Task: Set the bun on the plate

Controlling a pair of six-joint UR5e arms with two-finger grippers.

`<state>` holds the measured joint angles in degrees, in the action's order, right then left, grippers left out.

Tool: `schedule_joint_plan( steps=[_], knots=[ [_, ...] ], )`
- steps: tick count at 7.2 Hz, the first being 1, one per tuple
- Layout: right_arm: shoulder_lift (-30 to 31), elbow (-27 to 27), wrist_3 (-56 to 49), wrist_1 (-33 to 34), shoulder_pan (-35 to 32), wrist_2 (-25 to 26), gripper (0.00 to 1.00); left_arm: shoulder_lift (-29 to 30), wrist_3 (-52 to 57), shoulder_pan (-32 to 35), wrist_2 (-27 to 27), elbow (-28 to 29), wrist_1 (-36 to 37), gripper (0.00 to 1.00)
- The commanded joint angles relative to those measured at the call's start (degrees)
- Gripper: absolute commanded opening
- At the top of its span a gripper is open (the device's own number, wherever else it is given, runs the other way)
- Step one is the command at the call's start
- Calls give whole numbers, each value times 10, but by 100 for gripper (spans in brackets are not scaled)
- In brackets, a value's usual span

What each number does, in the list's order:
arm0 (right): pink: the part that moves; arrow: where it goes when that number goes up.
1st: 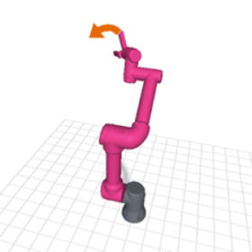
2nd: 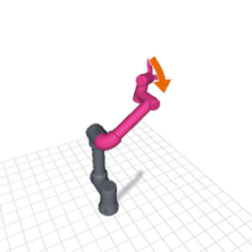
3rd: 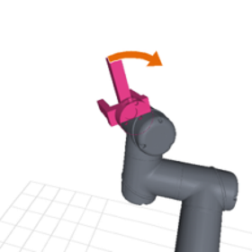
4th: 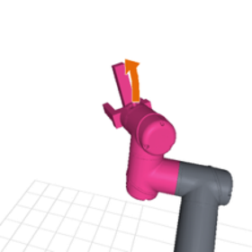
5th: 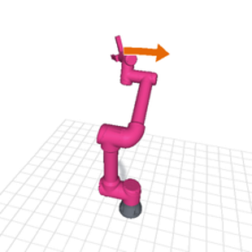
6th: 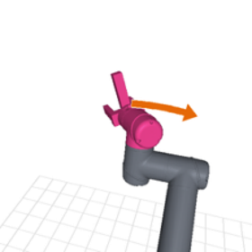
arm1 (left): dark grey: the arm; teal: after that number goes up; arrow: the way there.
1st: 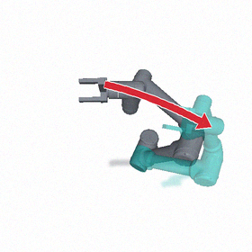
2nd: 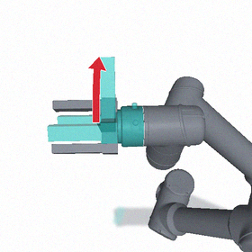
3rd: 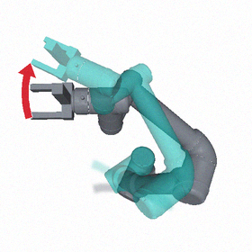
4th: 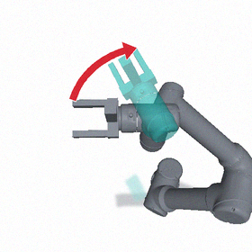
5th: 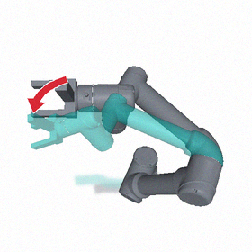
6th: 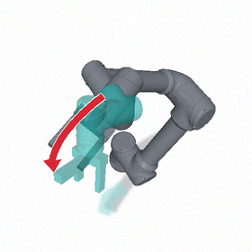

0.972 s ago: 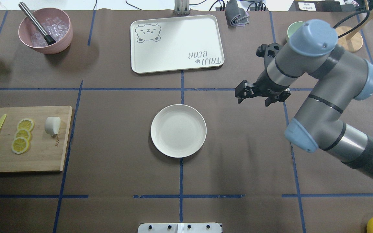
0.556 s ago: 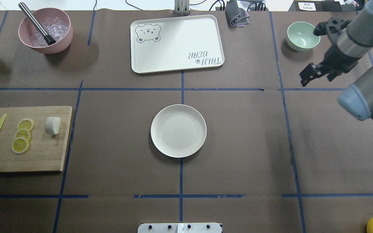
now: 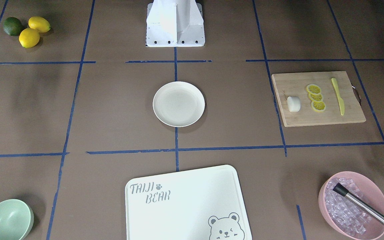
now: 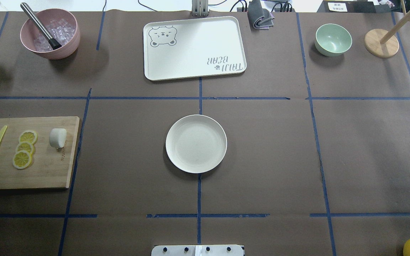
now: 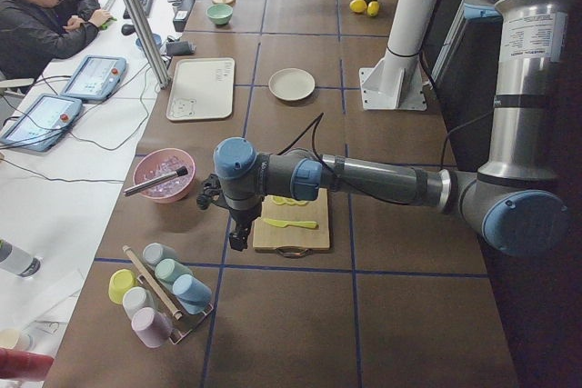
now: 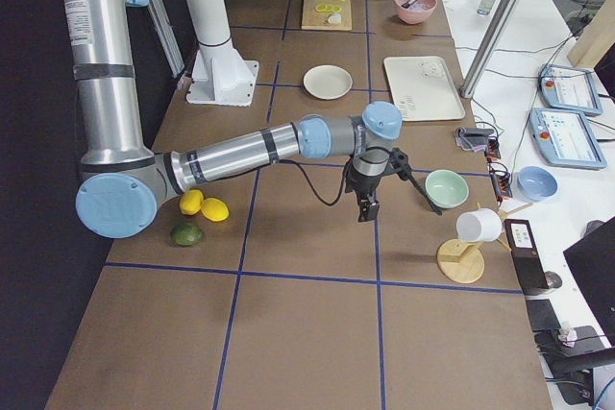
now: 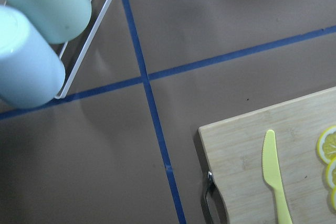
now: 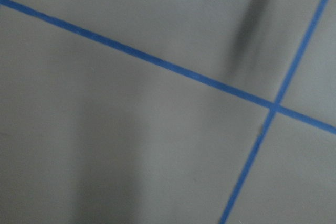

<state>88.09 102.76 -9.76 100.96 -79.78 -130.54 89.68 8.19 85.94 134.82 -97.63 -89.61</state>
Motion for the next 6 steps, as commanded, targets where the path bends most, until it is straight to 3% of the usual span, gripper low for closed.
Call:
schedule_joint_plan(
  steps=[1, 5, 6],
  knots=[
    [85, 0, -27, -2, -67, 0, 100, 1, 0, 0, 3, -4, -5, 100],
    [96, 2, 21, -36, -86, 4, 100, 23, -11, -5, 4, -10, -32, 100],
    [96, 2, 25, -39, -86, 3, 100, 22, -27, -54, 4, -5, -47, 100]
  ],
)
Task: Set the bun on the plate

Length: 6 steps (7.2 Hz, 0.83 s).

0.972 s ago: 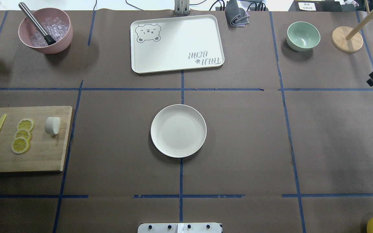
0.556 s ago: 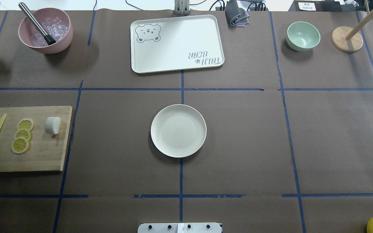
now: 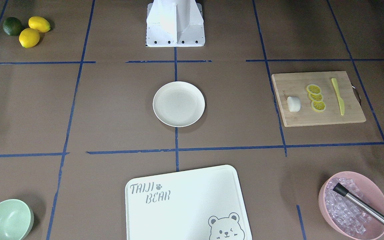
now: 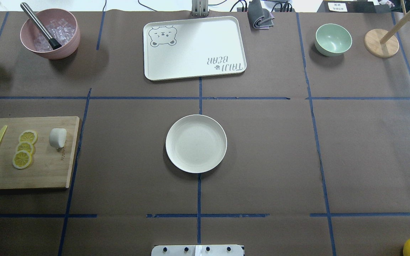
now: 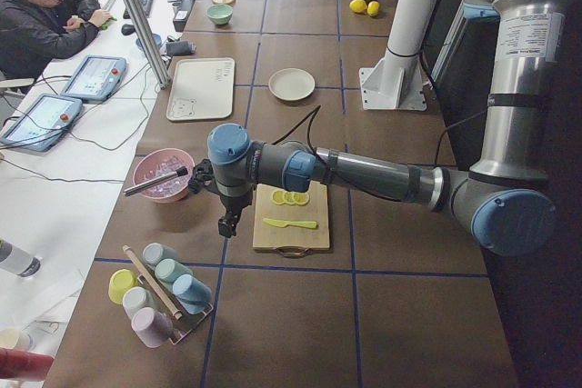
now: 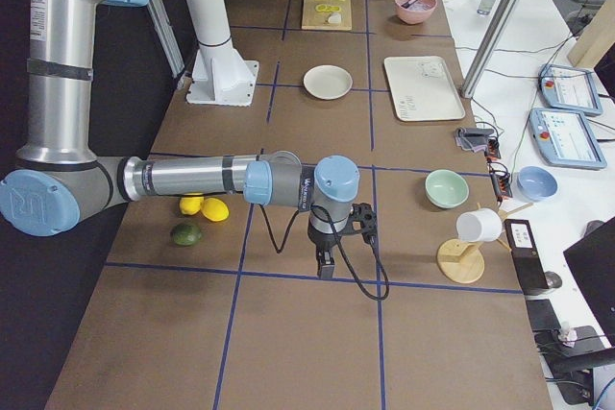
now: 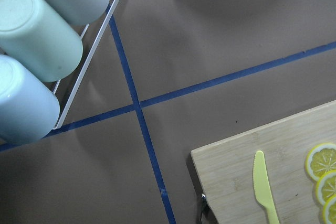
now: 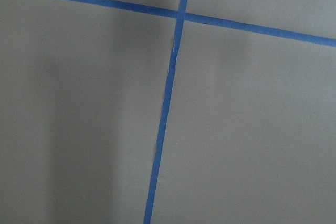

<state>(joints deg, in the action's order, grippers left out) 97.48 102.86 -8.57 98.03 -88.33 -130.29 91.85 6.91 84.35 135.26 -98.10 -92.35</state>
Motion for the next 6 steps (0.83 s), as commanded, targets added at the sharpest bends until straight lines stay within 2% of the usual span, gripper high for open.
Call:
schedule_joint_plan(
  steps=[1, 4, 6],
  knots=[
    [3, 1, 14, -10, -1, 0, 100, 3, -129, -81, -2, -7, -28, 100],
    [3, 2, 14, -10, -1, -1, 100, -2, -385, -184, -8, -31, -153, 100],
    [4, 2, 14, -10, -1, -1, 100, 0, -540, -275, -84, -65, -196, 100]
  ],
)
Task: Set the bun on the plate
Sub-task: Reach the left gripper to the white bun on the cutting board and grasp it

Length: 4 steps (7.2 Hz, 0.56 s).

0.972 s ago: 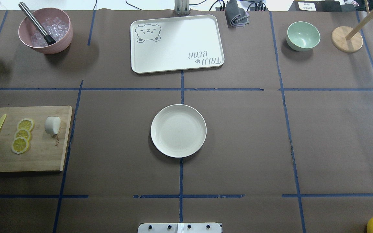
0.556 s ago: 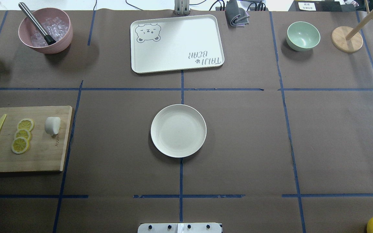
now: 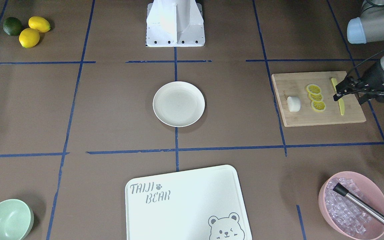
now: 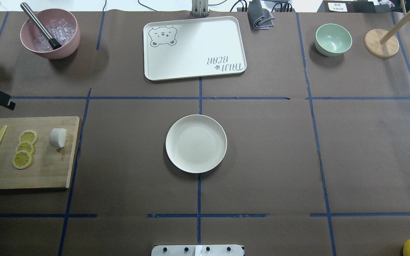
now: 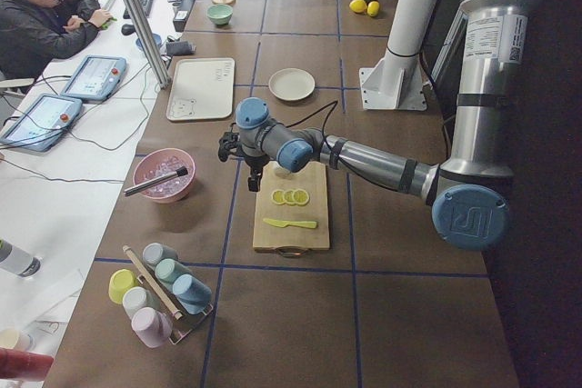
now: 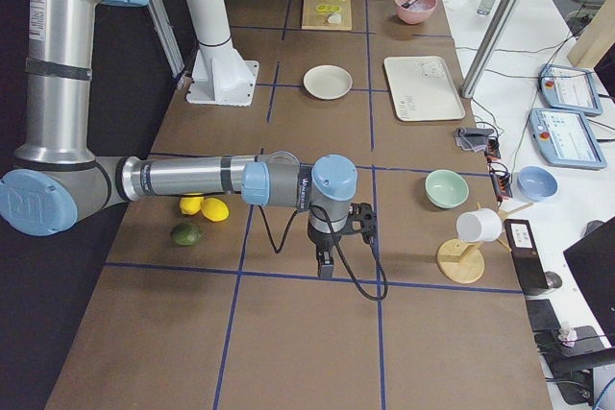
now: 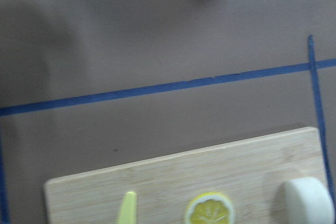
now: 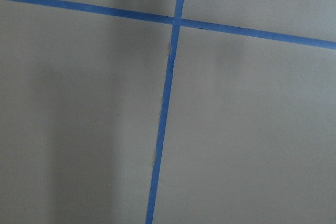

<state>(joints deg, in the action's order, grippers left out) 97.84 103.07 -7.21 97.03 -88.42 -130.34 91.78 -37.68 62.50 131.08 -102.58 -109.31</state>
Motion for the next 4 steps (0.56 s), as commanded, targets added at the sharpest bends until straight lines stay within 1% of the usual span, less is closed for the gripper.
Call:
schedule_joint_plan(
  steps=[1, 2, 3, 4],
  knots=[
    [0, -1, 0, 0, 0, 0, 100, 3, -150, -102, -83, -34, -27, 100],
    [0, -2, 0, 0, 0, 0, 100, 5, -170, -145, -126, -34, -27, 100],
    [1, -2, 0, 0, 1, 0, 100, 5, -168, -169, -139, -22, -28, 100],
    [1, -2, 0, 0, 1, 0, 100, 5, -169, -177, -138, -20, -28, 100]
  ],
)
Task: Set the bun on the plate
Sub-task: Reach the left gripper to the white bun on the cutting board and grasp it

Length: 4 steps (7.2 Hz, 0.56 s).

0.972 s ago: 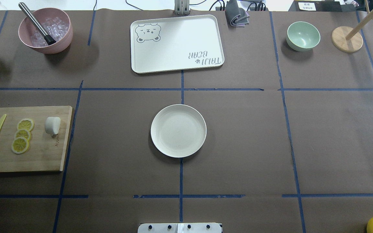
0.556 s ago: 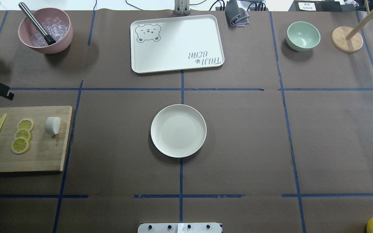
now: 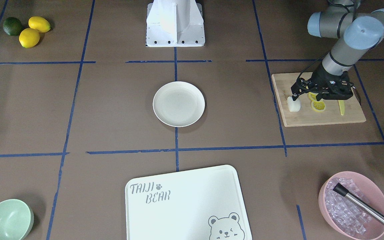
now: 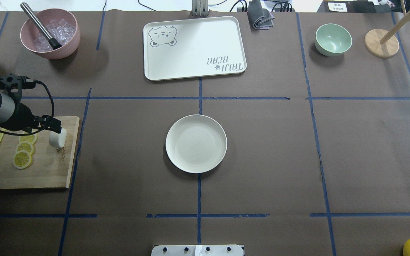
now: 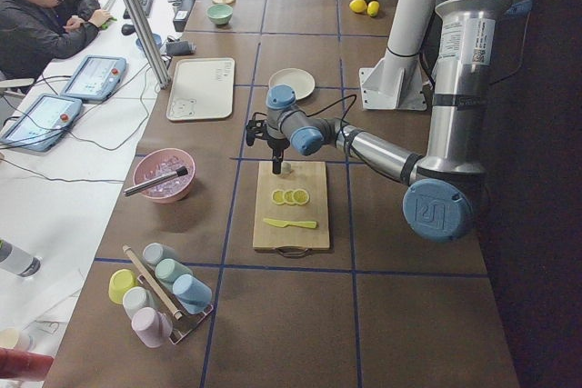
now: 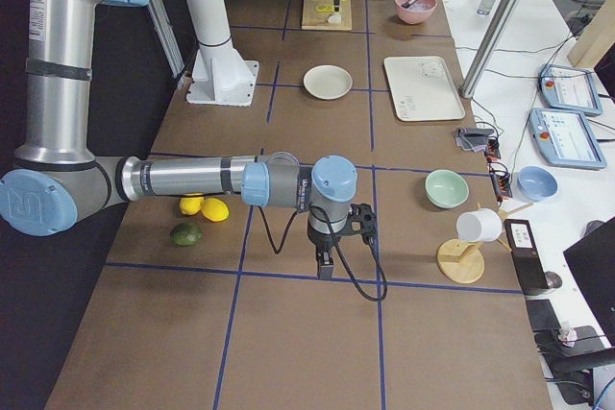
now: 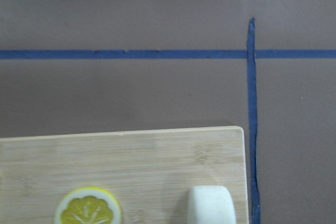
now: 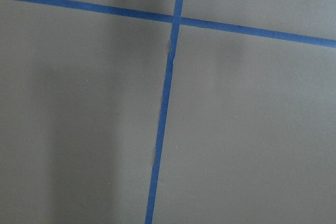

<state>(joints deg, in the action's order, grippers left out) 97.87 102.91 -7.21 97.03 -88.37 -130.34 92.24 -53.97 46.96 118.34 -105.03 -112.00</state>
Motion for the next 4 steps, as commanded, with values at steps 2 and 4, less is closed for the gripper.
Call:
schedule_joint_plan(
  steps=[2, 4],
  knots=[
    [0, -2, 0, 0, 0, 0, 100, 5, 2, -35, -12, 28, -1, 99],
    [0, -2, 0, 0, 0, 0, 100, 15, 1, -35, -11, 37, 1, 56]
  ],
)
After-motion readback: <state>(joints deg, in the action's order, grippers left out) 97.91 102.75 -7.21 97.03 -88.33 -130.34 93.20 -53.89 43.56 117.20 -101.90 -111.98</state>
